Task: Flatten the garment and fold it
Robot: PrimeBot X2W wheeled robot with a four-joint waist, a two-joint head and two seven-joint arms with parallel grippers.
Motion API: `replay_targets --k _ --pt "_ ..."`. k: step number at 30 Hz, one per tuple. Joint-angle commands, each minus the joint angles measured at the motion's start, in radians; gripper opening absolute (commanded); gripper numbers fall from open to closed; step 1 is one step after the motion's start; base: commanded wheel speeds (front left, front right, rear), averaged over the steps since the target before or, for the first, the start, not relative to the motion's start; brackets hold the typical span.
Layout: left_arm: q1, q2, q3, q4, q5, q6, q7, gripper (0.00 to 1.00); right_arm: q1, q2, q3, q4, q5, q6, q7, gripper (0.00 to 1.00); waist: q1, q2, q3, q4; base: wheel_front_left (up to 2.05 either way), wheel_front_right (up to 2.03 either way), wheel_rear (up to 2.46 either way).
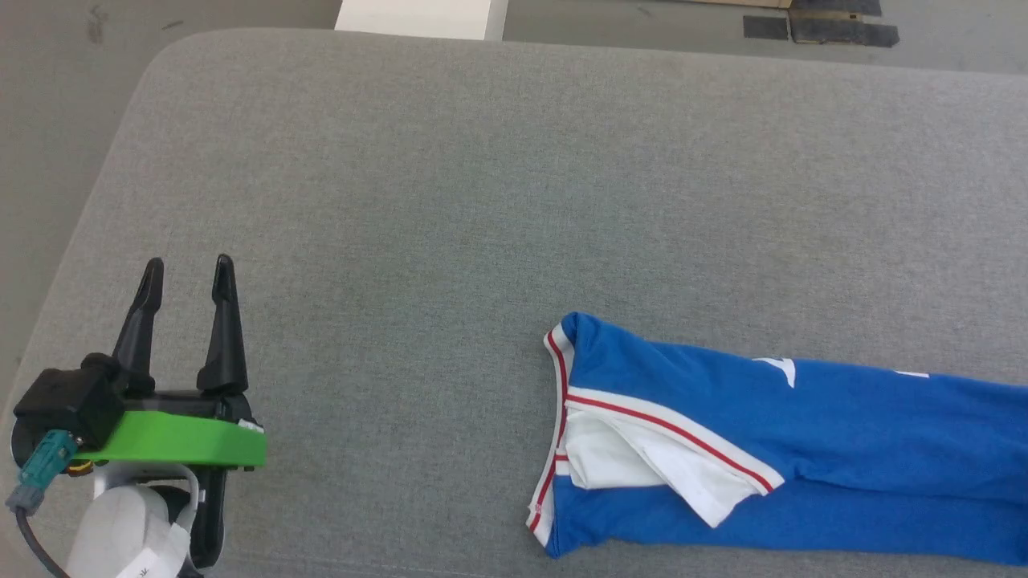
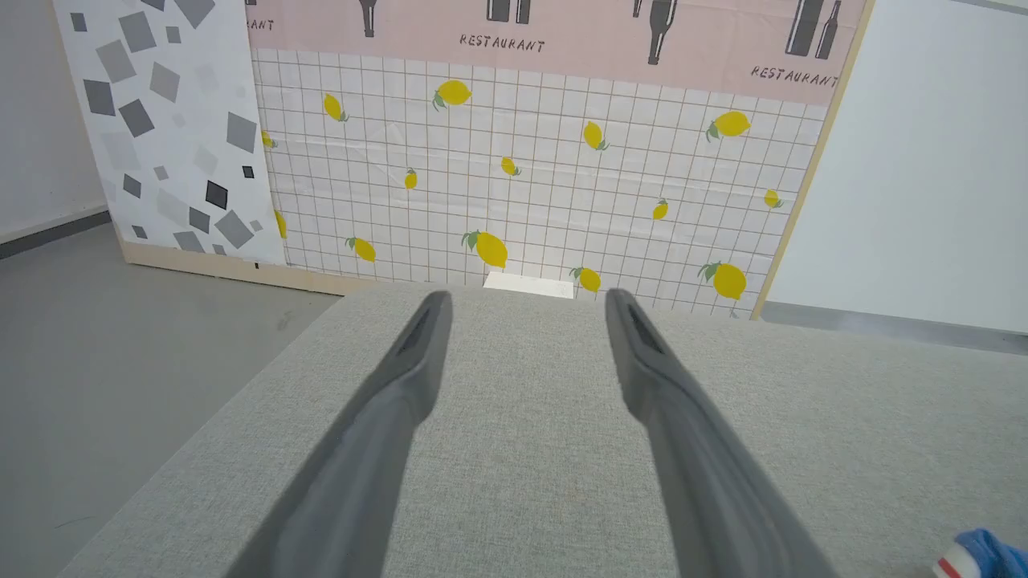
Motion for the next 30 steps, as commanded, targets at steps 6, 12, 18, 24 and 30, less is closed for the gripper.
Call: replay_targets --k 6,12,18,24,30 --pt "0.039 -0.016 0.015 0.01 0.012 -0.004 -0.005 1.0 0.03 -0.012 0.157 -0.15 0.057 -0.002 0.17 0.0 0.0 0.0 -0.044 -0.019 0.0 0.0 0.0" --pt "0.072 -0.029 0.027 0.014 0.021 -0.005 -0.005 1.0 0.063 -0.035 0.319 -0.343 0.192 -0.002 0.301 0.0 0.0 0.0 -0.086 -0.037 0.0 0.0 0.0" --pt "0.087 -0.036 0.029 0.017 0.024 -0.006 -0.005 1.0 0.049 0.0 0.497 -0.413 0.28 -0.002 0.298 0.0 0.0 0.0 -0.106 -0.041 0.0 0.0 0.0" --pt "0.09 -0.039 0.035 0.014 0.027 -0.007 -0.005 1.0 -0.029 0.046 0.689 -0.327 0.293 -0.002 0.193 0.0 0.0 0.0 -0.106 -0.031 0.0 0.0 0.0" --pt "0.094 -0.044 0.027 0.018 0.026 -0.007 -0.005 1.0 -0.123 0.126 0.818 -0.182 0.286 -0.002 0.077 0.0 0.0 0.0 -0.093 -0.003 0.0 0.0 0.0"
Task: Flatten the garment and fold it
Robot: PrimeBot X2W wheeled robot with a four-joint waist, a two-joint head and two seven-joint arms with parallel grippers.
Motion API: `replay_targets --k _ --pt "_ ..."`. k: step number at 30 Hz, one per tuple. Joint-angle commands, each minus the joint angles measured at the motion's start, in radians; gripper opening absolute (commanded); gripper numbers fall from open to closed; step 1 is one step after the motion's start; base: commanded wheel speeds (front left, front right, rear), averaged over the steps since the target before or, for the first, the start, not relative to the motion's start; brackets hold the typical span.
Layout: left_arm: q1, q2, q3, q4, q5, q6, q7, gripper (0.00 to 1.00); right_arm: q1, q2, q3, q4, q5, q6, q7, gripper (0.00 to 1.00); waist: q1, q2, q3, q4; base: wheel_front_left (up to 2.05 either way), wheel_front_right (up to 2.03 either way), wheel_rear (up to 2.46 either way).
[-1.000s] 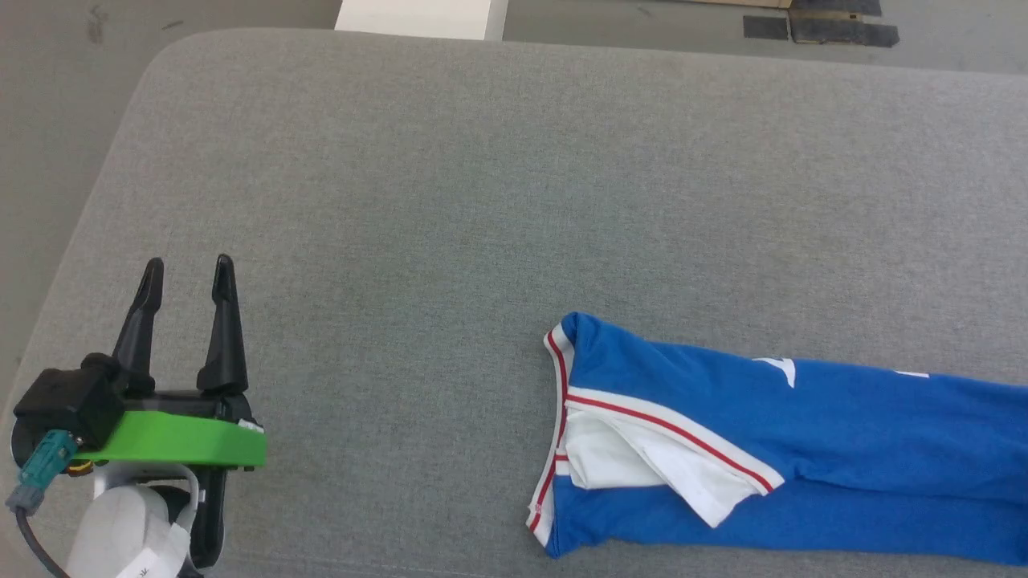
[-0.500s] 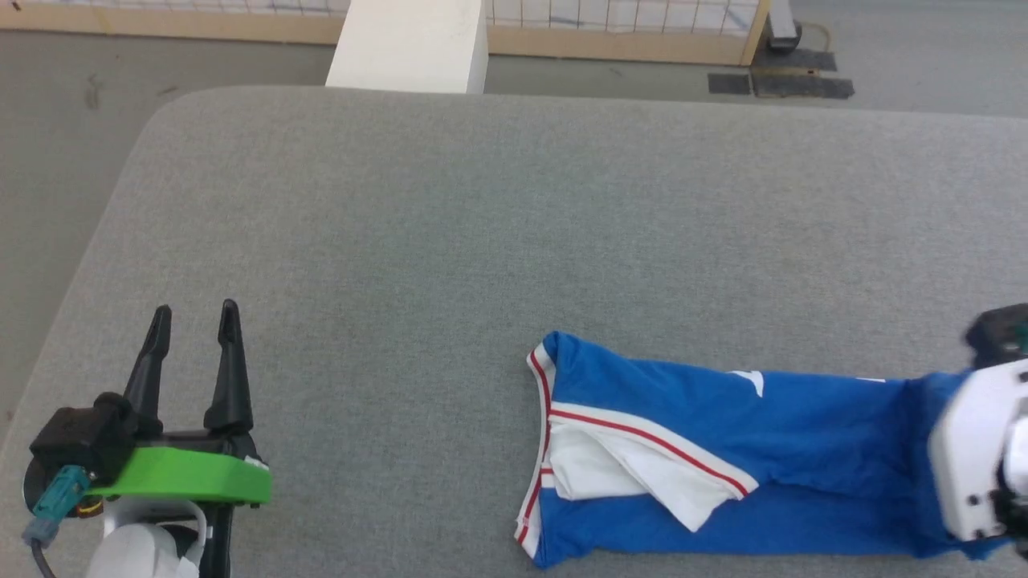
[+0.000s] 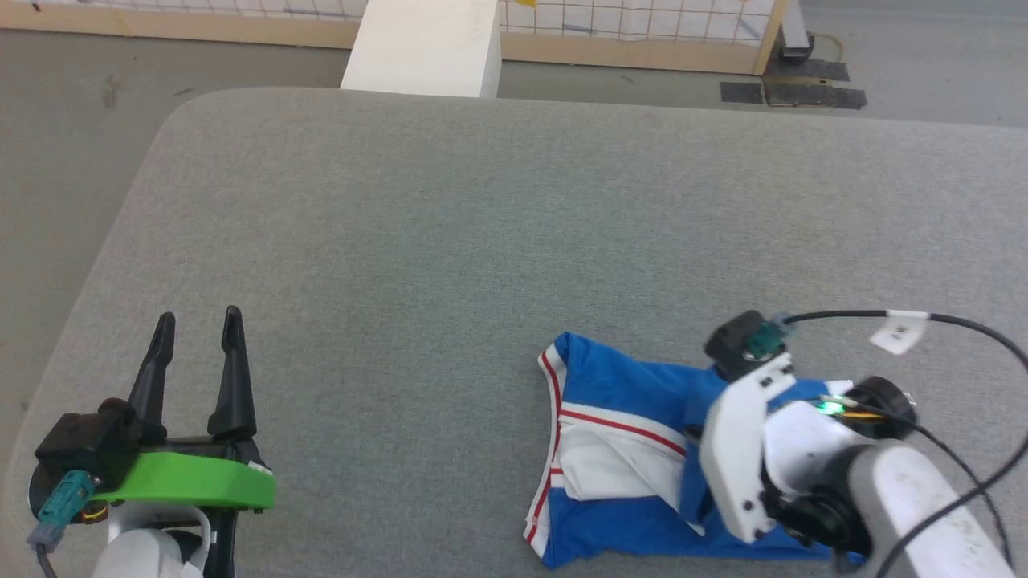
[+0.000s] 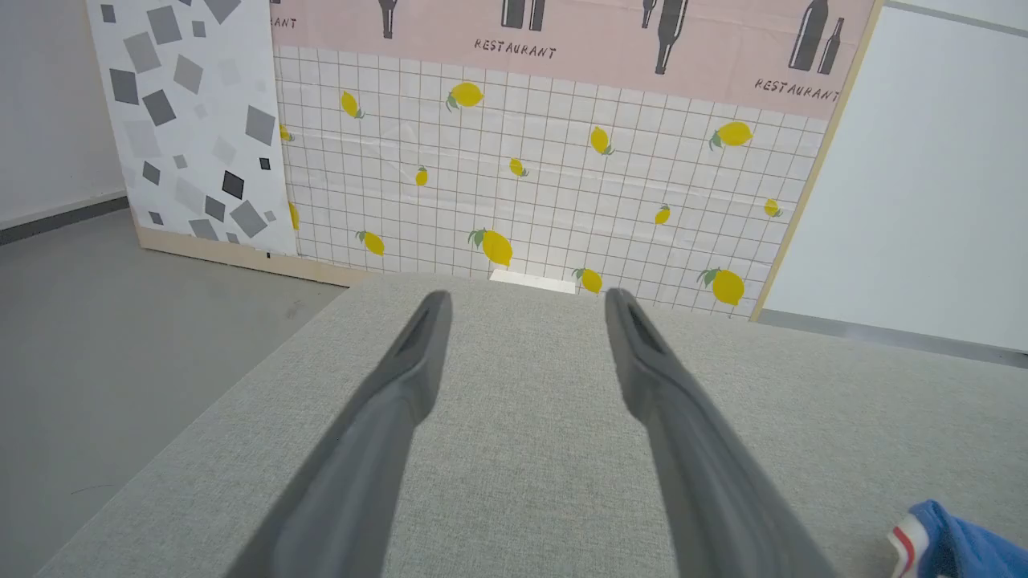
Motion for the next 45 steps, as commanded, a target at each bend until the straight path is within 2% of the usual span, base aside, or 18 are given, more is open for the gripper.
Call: replay_targets --k 1,7,15,16,17,20,27,32,36,40,45 --pt "0.014 -0.005 -0.002 0.004 0.008 -0.006 -0.005 1.0 -0.031 0.023 0.015 0.032 -0.002 -0.002 -0.027 0.0 0.0 0.0 0.008 0.014 0.0 0.0 0.0" --pt "0.012 -0.015 -0.012 0.012 0.003 -0.006 -0.005 1.0 -0.091 0.103 0.062 0.178 -0.019 -0.002 -0.126 0.0 0.0 0.0 0.032 0.043 0.0 0.0 0.0" --pt "0.007 -0.032 -0.031 0.025 -0.006 -0.007 -0.005 1.0 -0.114 0.152 0.078 0.37 -0.044 -0.002 -0.252 0.0 0.0 0.0 0.053 0.068 0.0 0.0 0.0" --pt "0.006 -0.033 -0.031 0.025 -0.007 -0.007 -0.005 1.0 -0.118 0.154 0.079 0.386 -0.047 -0.002 -0.264 0.24 0.0 0.0 0.053 0.069 0.0 0.0 0.0" --pt "0.005 -0.035 -0.03 0.024 -0.008 -0.007 -0.005 1.0 -0.125 0.157 0.084 0.397 -0.054 -0.002 -0.284 1.0 0.0 0.0 0.053 0.07 0.0 0.0 0.0" --pt "0.004 -0.036 -0.027 0.024 -0.006 -0.007 -0.005 1.0 -0.143 0.164 0.112 0.41 -0.053 -0.002 -0.31 1.0 0.0 0.0 0.048 0.068 0.0 0.0 0.0" --pt "0.01 -0.033 -0.024 0.036 0.0 -0.007 -0.005 1.0 -0.191 0.175 0.226 0.339 0.006 -0.002 -0.33 1.0 0.0 0.0 0.002 0.043 0.0 0.0 0.0" --pt "0.024 -0.038 -0.015 0.039 0.009 -0.007 -0.005 1.0 -0.199 0.177 0.229 0.276 0.047 -0.002 -0.392 1.0 0.0 0.0 -0.04 0.009 0.0 0.0 0.0" --pt "0.037 -0.036 -0.006 0.031 0.022 -0.002 -0.005 1.0 -0.196 0.163 0.15 0.212 0.002 -0.002 -0.471 1.0 0.0 0.0 -0.058 -0.032 0.0 0.0 0.0" --pt "0.048 -0.039 0.009 0.012 0.028 0.005 -0.005 1.0 -0.151 0.148 0.002 0.142 -0.076 -0.002 -0.55 1.0 0.0 0.0 -0.057 -0.077 0.0 0.0 0.0" --pt "0.056 -0.043 0.019 -0.005 0.034 0.006 -0.005 1.0 -0.05 0.131 -0.167 0.105 -0.153 -0.002 -0.545 1.0 0.0 0.0 -0.044 -0.114 0.0 0.0 0.0"
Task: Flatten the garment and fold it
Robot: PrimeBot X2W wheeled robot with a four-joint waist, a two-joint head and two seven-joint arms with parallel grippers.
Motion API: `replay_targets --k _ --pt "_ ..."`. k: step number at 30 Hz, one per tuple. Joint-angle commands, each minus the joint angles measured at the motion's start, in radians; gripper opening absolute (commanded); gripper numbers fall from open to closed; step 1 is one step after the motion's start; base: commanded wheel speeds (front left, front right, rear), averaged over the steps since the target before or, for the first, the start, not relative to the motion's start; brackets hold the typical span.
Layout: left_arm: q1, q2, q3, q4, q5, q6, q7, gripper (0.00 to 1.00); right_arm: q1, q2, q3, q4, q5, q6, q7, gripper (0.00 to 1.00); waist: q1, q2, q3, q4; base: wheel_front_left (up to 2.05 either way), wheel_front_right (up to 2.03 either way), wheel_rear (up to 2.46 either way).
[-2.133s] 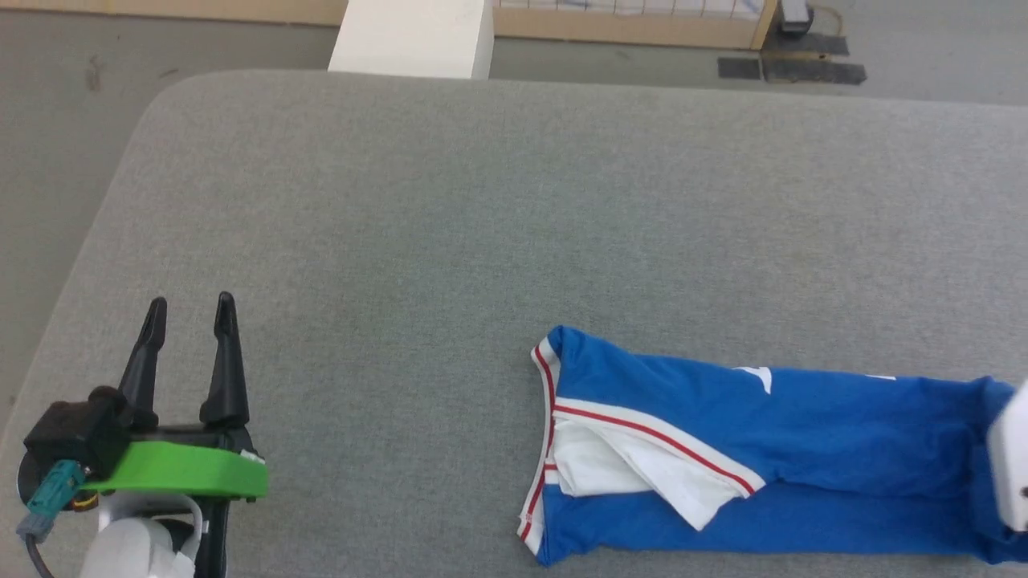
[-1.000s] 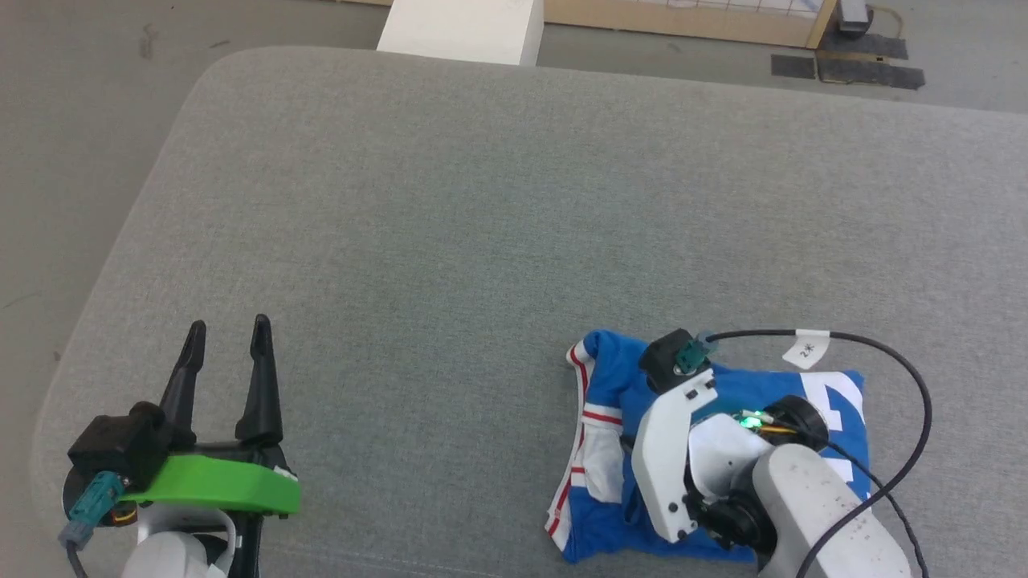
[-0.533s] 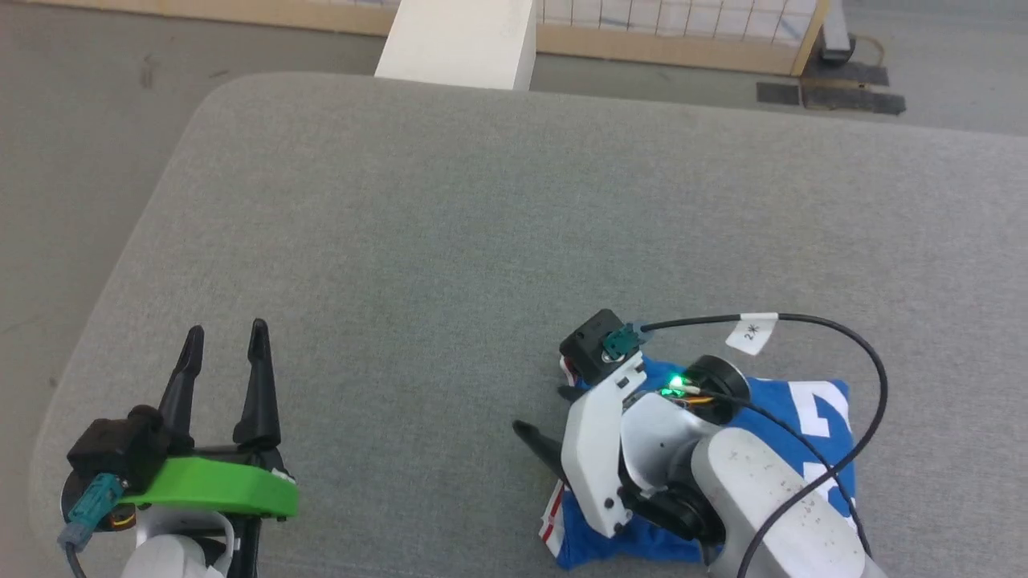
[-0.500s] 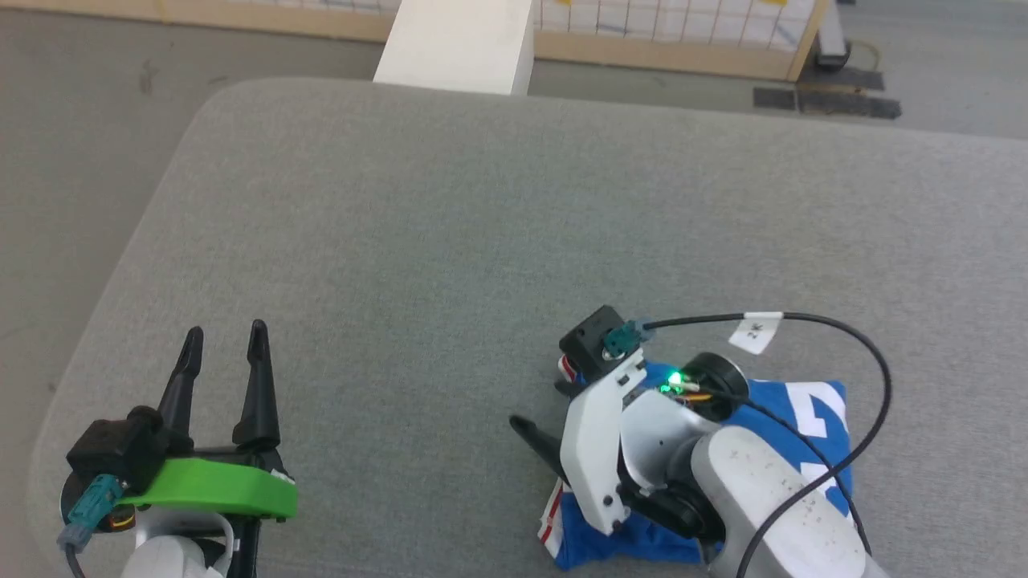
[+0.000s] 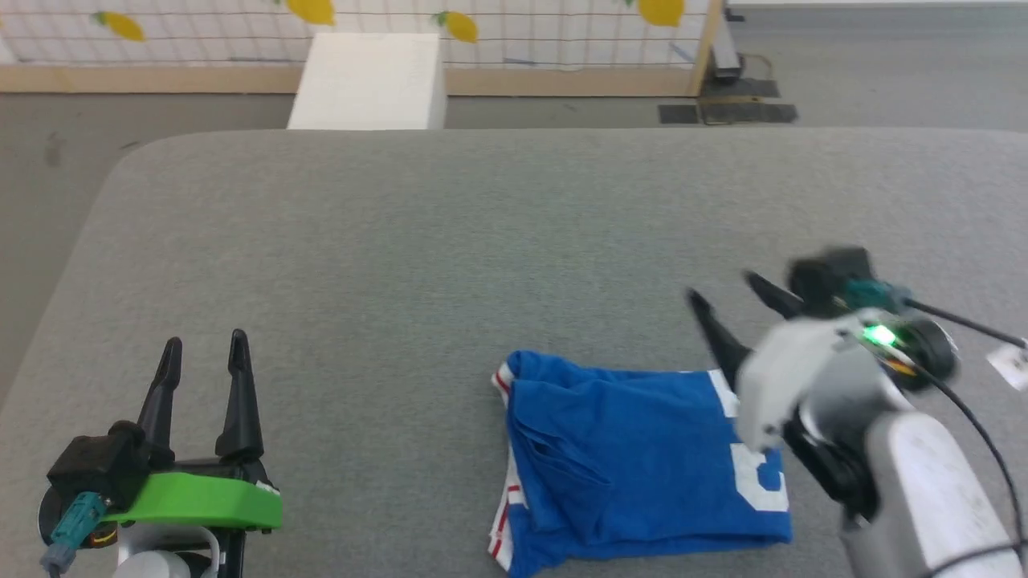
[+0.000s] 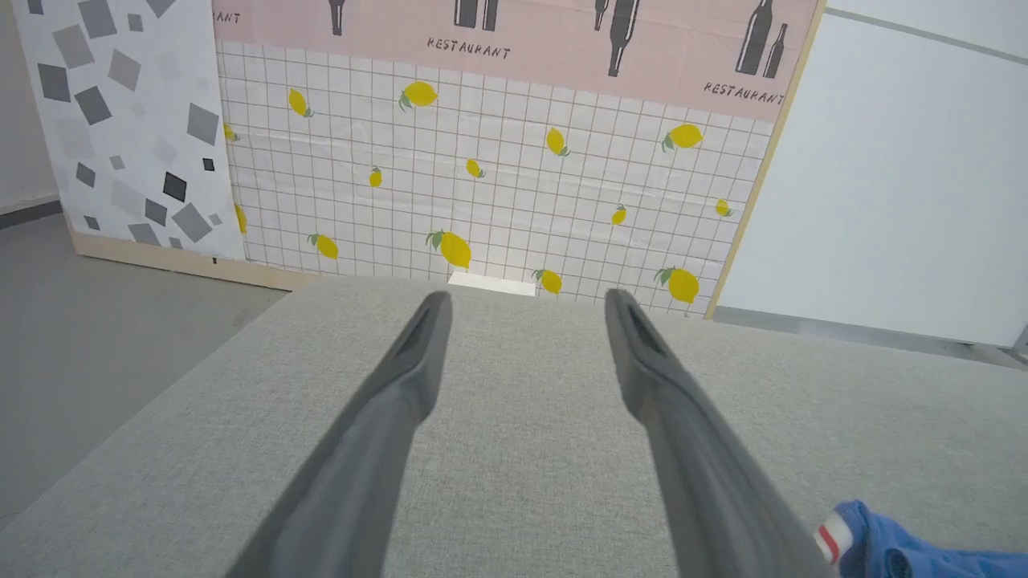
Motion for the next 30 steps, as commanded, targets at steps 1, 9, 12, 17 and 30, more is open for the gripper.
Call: replay_targets --k 1,9,12,17,30 --pt "0.016 -0.007 0.003 -0.005 0.014 0.004 -0.004 1.0 0.04 -0.002 -0.03 -0.002 -0.014 -0.002 0.015 1.0 0.0 0.0 0.007 -0.027 0.0 0.0 0.0" --pt "0.005 -0.018 0.0 -0.008 0.012 0.001 -0.004 1.0 0.17 0.007 -0.128 0.057 -0.066 -0.002 0.151 1.0 0.0 0.0 0.039 -0.014 0.0 0.0 0.0" --pt "-0.003 -0.016 -0.003 -0.009 0.01 -0.001 -0.004 1.0 0.173 0.012 -0.135 0.093 -0.078 -0.002 0.176 1.0 0.0 0.0 0.055 0.0 0.0 0.0 0.0" --pt "-0.013 -0.011 -0.012 0.001 0.008 -0.004 -0.004 1.0 0.161 0.016 -0.131 0.173 -0.102 -0.002 0.211 1.0 0.0 0.0 0.072 0.031 0.0 0.0 0.0" --pt "-0.012 -0.021 -0.006 0.013 0.009 -0.003 -0.004 1.0 0.115 -0.093 -0.099 0.177 -0.077 -0.002 0.261 0.0 0.0 0.0 0.045 0.059 0.0 0.0 0.0"
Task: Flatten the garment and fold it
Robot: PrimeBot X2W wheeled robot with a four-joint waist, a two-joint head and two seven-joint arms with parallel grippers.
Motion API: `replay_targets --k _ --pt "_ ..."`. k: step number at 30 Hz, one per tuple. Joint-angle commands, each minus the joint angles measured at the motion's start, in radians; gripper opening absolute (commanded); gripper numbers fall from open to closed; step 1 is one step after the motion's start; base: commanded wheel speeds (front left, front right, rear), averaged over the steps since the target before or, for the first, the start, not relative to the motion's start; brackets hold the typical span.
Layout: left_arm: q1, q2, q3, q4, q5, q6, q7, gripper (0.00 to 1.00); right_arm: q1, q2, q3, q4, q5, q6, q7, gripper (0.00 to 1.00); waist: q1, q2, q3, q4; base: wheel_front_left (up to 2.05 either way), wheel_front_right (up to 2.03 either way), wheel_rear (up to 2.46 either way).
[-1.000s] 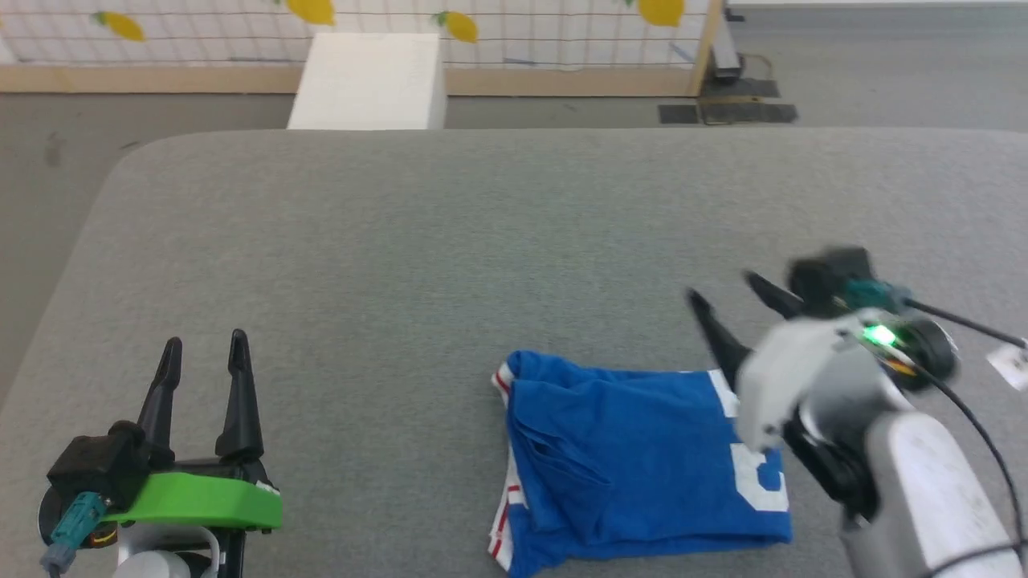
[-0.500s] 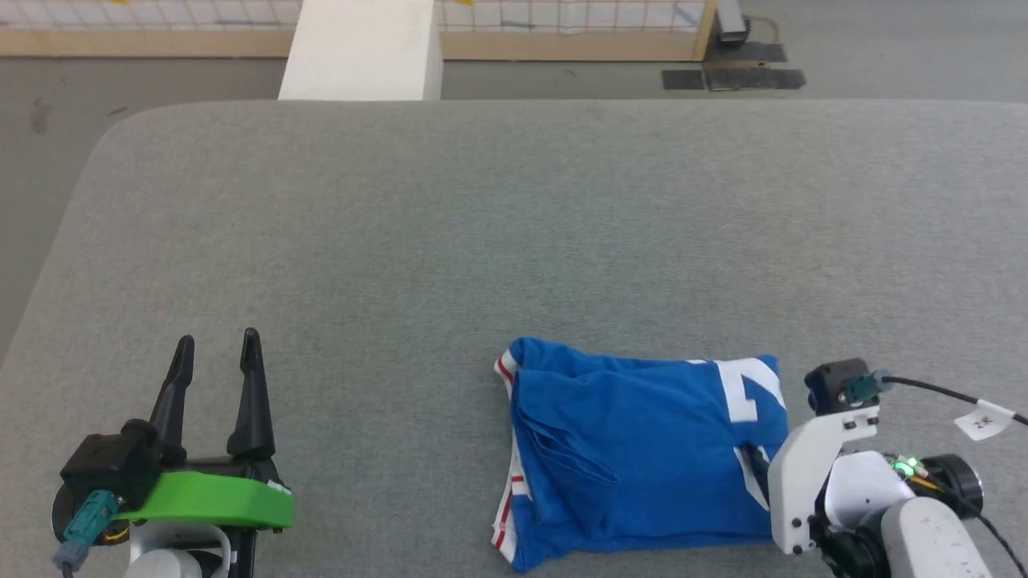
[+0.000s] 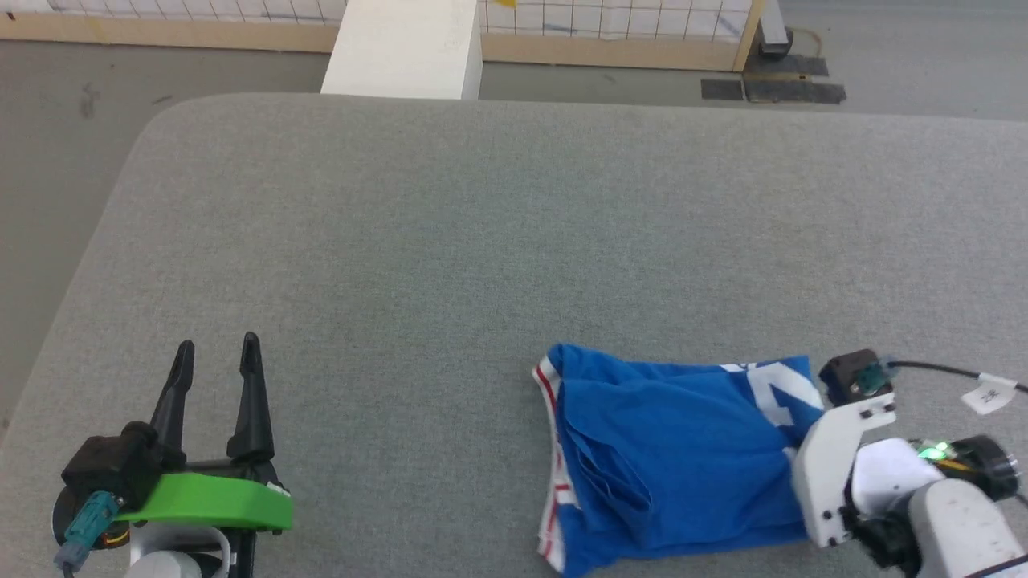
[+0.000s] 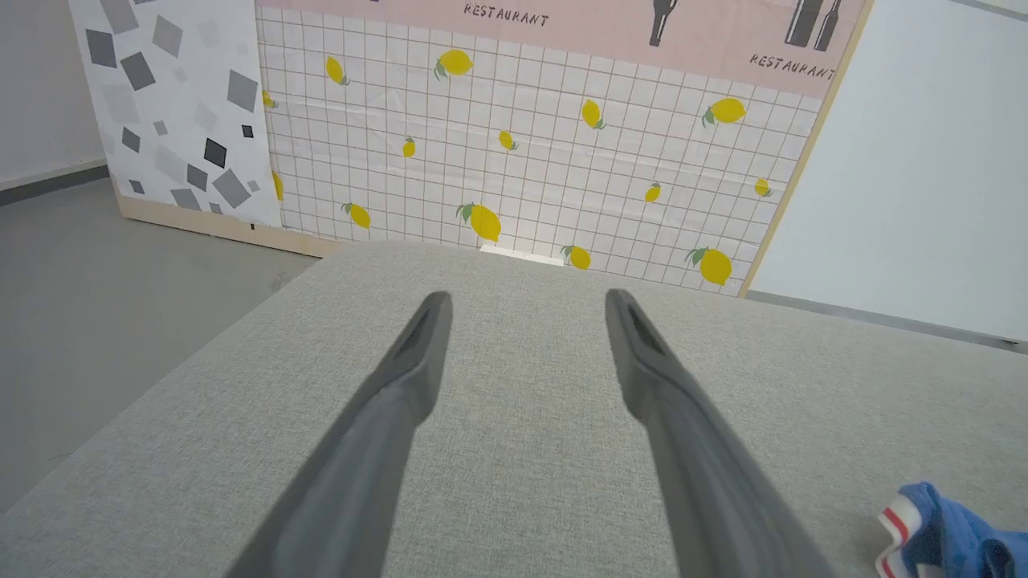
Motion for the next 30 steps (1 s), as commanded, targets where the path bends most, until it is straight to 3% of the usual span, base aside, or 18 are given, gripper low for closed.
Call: replay_targets --k 1,3,4,9,16,22,30 --pt "-0.009 -0.006 0.005 -0.003 -0.003 0.001 -0.004 1.0 -0.028 -0.037 0.007 -0.016 0.013 -0.002 0.015 0.0 0.0 0.0 -0.008 -0.01 0.0 0.0 0.0" --pt "-0.005 -0.012 0.013 -0.011 -0.005 0.004 -0.004 1.0 -0.05 -0.074 0.029 -0.039 0.031 -0.002 0.035 0.0 0.0 0.0 -0.006 -0.035 0.0 0.0 0.0" --pt "-0.001 -0.019 0.027 -0.02 -0.012 0.005 -0.004 1.0 -0.087 -0.117 0.046 -0.063 0.048 -0.002 0.07 0.0 0.0 0.0 0.006 -0.084 0.0 0.0 0.0" --pt "0.01 -0.016 0.054 -0.04 -0.017 0.004 -0.004 1.0 -0.199 -0.192 0.068 -0.075 0.072 -0.002 0.128 0.0 0.0 0.0 0.06 -0.227 0.0 0.0 0.0" --pt "-0.046 0.042 0.059 -0.09 -0.014 0.0 0.004 1.0 -0.357 -0.266 0.049 -0.018 0.057 -0.002 0.141 0.0 0.0 0.0 0.203 -0.384 0.0 0.0 0.0" --pt "-0.081 0.114 0.077 -0.185 -0.008 0.0 0.06 1.0 -0.444 -0.27 -0.074 0.061 0.002 -0.002 0.093 0.0 0.0 0.0 0.339 -0.454 0.0 0.0 0.0" --pt "-0.078 0.177 0.105 -0.302 -0.001 0.006 0.134 1.0 -0.492 -0.242 -0.318 0.115 -0.116 -0.002 0.015 0.0 0.0 0.0 0.437 -0.447 0.0 0.0 0.0"
